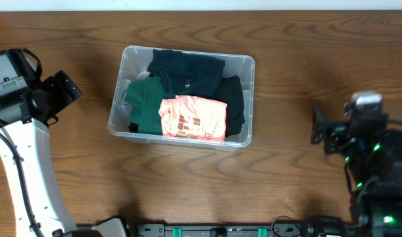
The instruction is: Pack container
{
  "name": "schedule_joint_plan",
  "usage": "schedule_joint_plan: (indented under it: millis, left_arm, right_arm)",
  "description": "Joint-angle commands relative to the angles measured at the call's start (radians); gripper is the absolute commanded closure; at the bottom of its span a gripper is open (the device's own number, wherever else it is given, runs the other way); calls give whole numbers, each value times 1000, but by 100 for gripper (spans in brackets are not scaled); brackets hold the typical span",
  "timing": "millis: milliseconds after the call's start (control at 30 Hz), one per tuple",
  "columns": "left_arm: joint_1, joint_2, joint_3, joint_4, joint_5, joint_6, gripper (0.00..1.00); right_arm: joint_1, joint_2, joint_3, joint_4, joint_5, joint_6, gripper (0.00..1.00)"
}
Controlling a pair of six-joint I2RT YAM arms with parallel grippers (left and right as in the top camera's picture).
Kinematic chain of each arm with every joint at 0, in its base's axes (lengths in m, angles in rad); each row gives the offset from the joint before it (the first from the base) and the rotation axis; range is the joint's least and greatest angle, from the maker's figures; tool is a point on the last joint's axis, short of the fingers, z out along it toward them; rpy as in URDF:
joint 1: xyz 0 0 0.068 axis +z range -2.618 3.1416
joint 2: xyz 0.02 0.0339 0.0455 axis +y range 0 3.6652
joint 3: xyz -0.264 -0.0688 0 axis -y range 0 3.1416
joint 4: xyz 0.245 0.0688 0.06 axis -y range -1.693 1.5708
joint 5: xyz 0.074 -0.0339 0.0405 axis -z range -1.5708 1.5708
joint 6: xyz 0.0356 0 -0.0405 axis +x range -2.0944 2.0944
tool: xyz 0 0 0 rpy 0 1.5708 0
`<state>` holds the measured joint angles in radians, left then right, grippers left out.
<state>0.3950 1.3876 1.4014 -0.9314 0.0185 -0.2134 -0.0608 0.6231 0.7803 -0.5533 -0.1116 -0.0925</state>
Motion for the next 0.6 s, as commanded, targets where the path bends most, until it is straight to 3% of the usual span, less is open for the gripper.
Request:
schedule_joint_plan:
  millis: [0, 300, 567]
  left_arm:
    - [3, 3, 5, 0, -12, -10, 2]
    - [3, 3, 5, 0, -12, -10, 2]
    - [3, 3, 5, 0, -12, -10, 2]
  right_arm:
    - [-3, -116, -145, 57, -1, 2, 1]
    - [0, -405, -394, 113, 0, 10, 1]
    - [29, -522, -510, 116, 0, 10, 1]
